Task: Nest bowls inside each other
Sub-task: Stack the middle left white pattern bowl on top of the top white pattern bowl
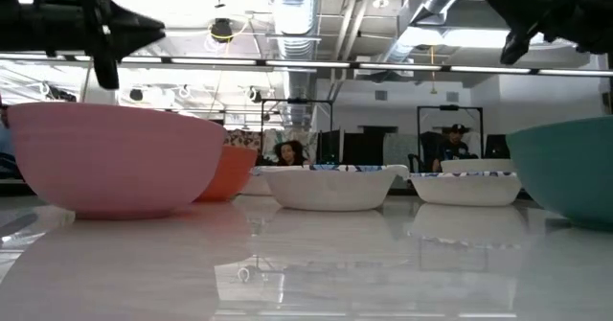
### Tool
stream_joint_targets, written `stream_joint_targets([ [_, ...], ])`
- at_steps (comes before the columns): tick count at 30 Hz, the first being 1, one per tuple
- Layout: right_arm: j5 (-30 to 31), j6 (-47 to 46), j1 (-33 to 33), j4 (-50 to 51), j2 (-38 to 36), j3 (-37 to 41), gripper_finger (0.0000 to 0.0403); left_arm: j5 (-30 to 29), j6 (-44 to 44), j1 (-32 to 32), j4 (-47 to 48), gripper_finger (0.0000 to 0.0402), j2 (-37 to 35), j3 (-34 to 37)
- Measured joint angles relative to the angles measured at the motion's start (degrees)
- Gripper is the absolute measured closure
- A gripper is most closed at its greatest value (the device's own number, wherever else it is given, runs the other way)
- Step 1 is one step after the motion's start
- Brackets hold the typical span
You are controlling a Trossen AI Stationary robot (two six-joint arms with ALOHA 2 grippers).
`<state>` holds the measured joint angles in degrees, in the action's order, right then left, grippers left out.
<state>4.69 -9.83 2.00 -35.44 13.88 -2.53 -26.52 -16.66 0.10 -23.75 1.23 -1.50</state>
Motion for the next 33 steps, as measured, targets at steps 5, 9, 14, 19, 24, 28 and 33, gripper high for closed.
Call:
stream_joint_targets([
  [5, 2.84, 5.28, 0.00, 8.00, 1.33, -5.69, 0.0323, 8.47, 10.33, -0.03, -0.90, 0.0342, 0.00, -1.79],
  [9, 6.69, 5.89, -0.39, 15.77, 4.14, -11.78, 0.0298, 9.21, 12.72, -0.04, 2.97, 0.0329, 0.03, -5.73],
  [14, 7.51, 5.82, -0.70, 23.03, 9.19, -18.21, 0.0241, 9.84, 14.88, 0.00, 15.07, 0.0316, 1.65, -11.44],
  [19, 7.45, 5.86, -0.65, 23.87, 14.36, -21.92, 0.0178, 12.93, 14.99, 0.00, 21.55, 0.0299, 5.27, -14.47],
  [24, 7.55, 8.06, -0.66, 23.83, 20.03, -25.18, 0.0149, 14.63, 14.88, -0.02, 21.31, 0.0283, 9.23, -15.84],
  [28, 7.72, 9.91, -0.66, 23.87, 26.10, -28.30, 0.0148, 11.17, 14.97, -0.02, 20.43, 0.0276, 12.02, -18.41],
  [33, 9.73, 8.20, -0.64, 24.48, 34.78, -34.75, 0.0148, 5.85, 16.22, 0.00, 20.93, 0.0275, 14.46, -22.71],
])
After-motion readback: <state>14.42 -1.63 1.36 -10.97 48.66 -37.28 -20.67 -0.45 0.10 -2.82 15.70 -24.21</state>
